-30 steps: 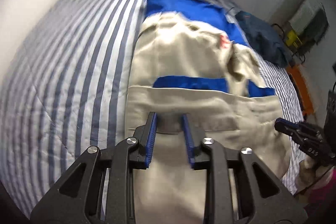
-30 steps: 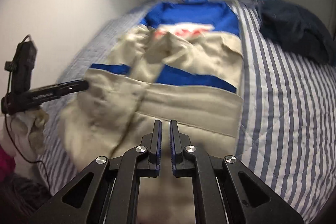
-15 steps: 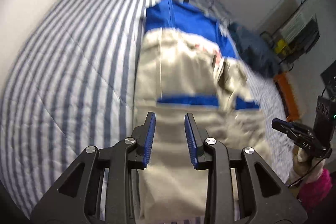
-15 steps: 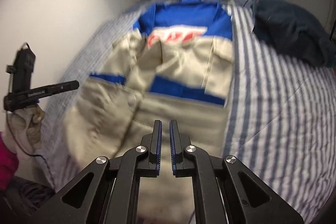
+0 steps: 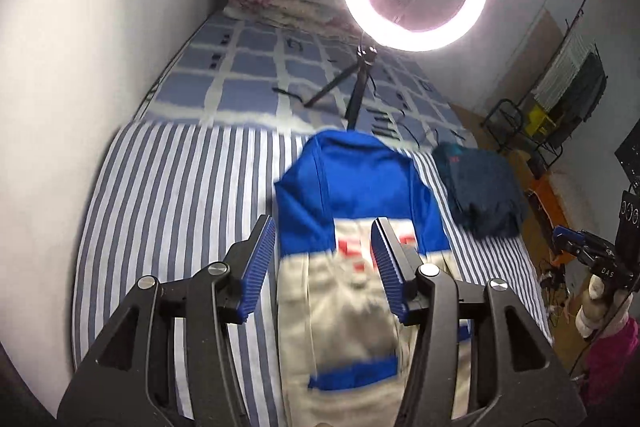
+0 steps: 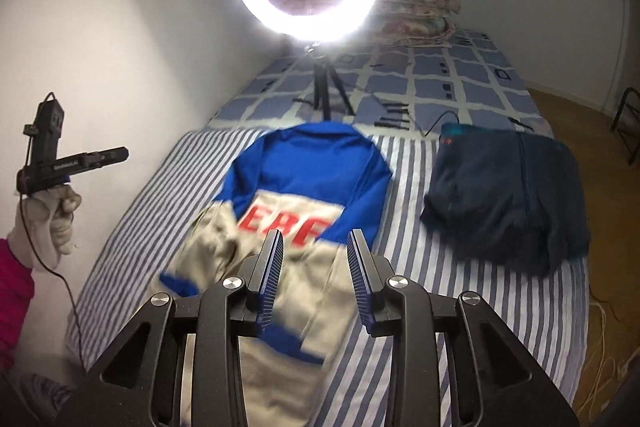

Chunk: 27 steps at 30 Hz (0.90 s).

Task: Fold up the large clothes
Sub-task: 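Grasp the blue collar with the left gripper while the right grasps it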

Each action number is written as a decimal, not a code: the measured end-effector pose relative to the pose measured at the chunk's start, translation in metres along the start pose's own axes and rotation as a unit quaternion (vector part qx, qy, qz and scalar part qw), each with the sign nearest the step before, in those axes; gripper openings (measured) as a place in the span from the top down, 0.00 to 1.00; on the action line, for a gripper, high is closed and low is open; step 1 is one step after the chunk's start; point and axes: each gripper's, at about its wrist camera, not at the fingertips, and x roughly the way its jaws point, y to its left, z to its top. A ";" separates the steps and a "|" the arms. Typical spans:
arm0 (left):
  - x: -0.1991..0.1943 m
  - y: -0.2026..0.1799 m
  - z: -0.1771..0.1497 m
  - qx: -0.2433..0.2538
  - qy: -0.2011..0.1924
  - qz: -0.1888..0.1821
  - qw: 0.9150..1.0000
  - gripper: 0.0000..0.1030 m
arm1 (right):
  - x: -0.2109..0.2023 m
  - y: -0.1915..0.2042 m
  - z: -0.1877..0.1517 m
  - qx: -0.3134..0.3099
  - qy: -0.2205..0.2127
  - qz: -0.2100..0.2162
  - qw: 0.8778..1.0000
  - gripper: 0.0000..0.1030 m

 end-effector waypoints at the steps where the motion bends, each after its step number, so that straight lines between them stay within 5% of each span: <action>1: 0.011 0.000 0.007 -0.002 0.002 0.001 1.000 0.50 | 0.011 -0.007 0.008 0.005 0.000 0.001 1.000 0.69; 13: 0.188 0.019 0.041 -0.026 0.065 0.018 0.997 0.50 | 0.179 -0.066 0.044 0.027 0.044 -0.012 0.999 0.69; 27: 0.304 0.006 0.045 0.008 0.133 0.042 0.990 0.55 | 0.297 -0.083 0.054 0.012 0.099 -0.041 0.994 0.69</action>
